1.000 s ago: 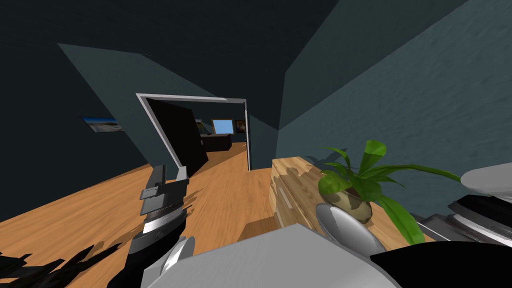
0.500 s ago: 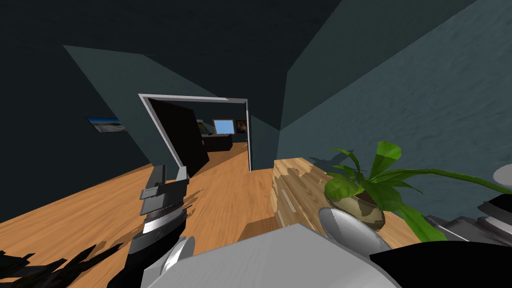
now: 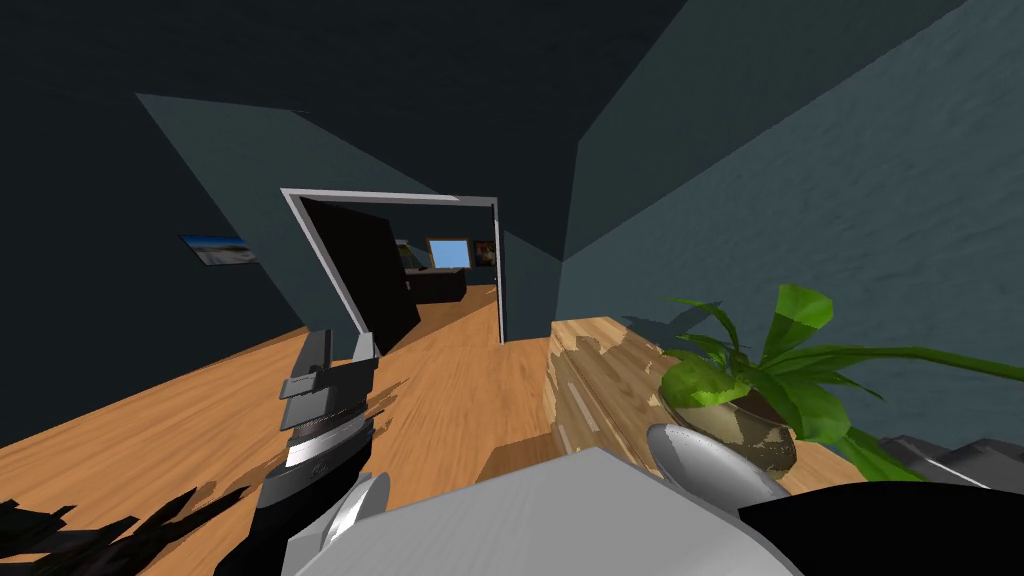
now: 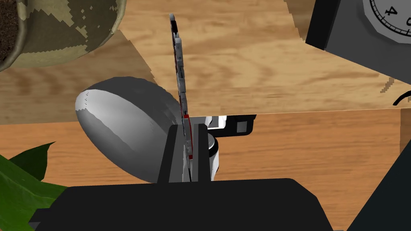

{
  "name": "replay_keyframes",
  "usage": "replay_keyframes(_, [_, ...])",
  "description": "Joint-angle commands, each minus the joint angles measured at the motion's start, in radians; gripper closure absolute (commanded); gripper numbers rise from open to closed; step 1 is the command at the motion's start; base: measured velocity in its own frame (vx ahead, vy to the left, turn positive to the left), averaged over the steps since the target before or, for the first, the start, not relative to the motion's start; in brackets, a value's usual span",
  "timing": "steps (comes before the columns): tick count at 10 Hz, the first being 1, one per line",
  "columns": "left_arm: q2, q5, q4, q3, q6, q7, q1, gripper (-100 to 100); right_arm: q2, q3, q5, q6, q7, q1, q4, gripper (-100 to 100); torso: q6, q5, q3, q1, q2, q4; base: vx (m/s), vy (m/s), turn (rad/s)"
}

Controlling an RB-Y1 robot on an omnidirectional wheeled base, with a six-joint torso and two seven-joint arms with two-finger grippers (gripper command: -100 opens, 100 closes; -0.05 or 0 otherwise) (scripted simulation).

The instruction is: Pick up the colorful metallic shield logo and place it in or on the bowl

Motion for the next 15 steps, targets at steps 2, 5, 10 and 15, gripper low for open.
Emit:
replay_keyframes(2, [0.000,0.000,0.000,0.000,0.000,0.000,0.000,0,-0.047,0.010,-0.006,-0.032,0.016,-0.007,-0.013,100,0.000,0.000,0.000,0.000,0.000,0.000,0.038,0.021,0.018])
replay_keyframes(5, [0.000,0.000,0.000,0.000,0.000,0.000,0.000,0,-0.110,0.027,-0.015,-0.073,0.039,-0.017,-0.038,100,-0.001,0.000,-0.001,0.001,-0.001,0.000,0.045,0.024,0.026])
replay_keyframes(10, [0.000,0.000,0.000,0.000,0.000,0.000,0.000,0,-0.222,0.065,-0.032,-0.161,0.089,-0.038,-0.092,100,-0.001,0.001,-0.003,0.003,-0.004,-0.001,0.068,0.035,0.037])
replay_keyframes(15, [0.000,0.000,0.000,0.000,0.000,0.000,0.000,0,-0.349,0.092,-0.042,-0.218,0.123,-0.052,-0.131,100,-0.001,0.000,-0.001,0.002,-0.002,-0.001,0.047,0.028,0.023])
